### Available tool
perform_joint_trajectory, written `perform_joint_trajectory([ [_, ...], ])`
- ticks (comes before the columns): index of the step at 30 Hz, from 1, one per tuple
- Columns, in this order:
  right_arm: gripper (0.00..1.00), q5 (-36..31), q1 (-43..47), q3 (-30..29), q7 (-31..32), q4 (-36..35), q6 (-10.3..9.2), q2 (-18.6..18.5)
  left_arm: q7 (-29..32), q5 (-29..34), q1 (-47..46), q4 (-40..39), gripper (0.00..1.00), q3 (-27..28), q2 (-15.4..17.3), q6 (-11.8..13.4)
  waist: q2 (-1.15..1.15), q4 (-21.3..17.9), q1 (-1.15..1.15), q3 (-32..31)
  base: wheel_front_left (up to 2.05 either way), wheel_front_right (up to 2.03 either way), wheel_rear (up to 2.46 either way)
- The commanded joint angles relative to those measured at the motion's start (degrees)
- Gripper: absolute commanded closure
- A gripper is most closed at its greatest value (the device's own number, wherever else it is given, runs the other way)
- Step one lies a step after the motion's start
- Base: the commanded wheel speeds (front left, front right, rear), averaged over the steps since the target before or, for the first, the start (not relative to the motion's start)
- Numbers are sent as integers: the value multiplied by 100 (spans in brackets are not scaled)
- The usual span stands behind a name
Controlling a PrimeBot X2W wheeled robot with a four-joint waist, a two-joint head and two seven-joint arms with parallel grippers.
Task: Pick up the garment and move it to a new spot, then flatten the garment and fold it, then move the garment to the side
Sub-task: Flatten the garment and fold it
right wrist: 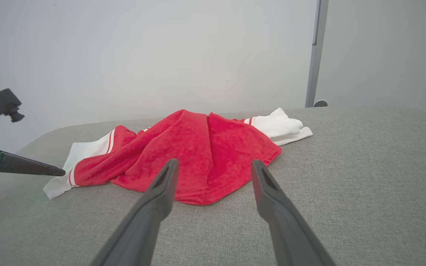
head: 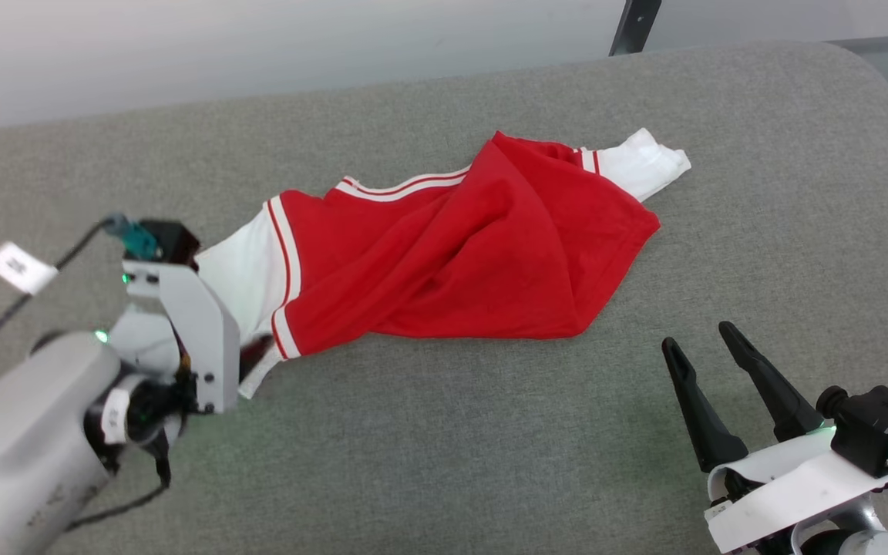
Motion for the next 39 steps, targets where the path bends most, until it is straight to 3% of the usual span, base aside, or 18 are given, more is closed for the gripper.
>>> perform_joint_trajectory([
  [1, 0, -26, 1, -11, -9, -5, -6, 15, -28, 29, -92, -93, 0, 39, 35, 35, 0, 7, 0, -10, 0, 0, 0],
  [8, 0, -36, 91, -21, 16, 20, -6, 51, -431, -11, -45, -519, 0, 345, 174, 332, 0, 6, 0, -123, 0, 0, 0],
  [14, 0, -70, 127, -108, 58, -47, -6, 39, -860, -246, 270, -395, 0, 642, 204, 606, 0, 58, 0, -149, 0, 0, 0],
  [21, 0, -80, 115, -101, 97, -76, -6, 43, -744, -309, 161, -84, 0, 690, 250, 561, 0, 95, 0, -116, 0, 0, 0],
  [27, 0, -35, 85, -47, 77, -27, -6, 53, -710, -384, 74, 174, 0, 713, 101, 459, 0, 62, 0, -95, 0, 0, 0],
  [39, 0, 28, -94, 39, -1, -12, -6, -7, -495, -351, -384, 1402, 0, 604, -424, 111, 0, -195, 0, 281, 0, 0, 0],
])
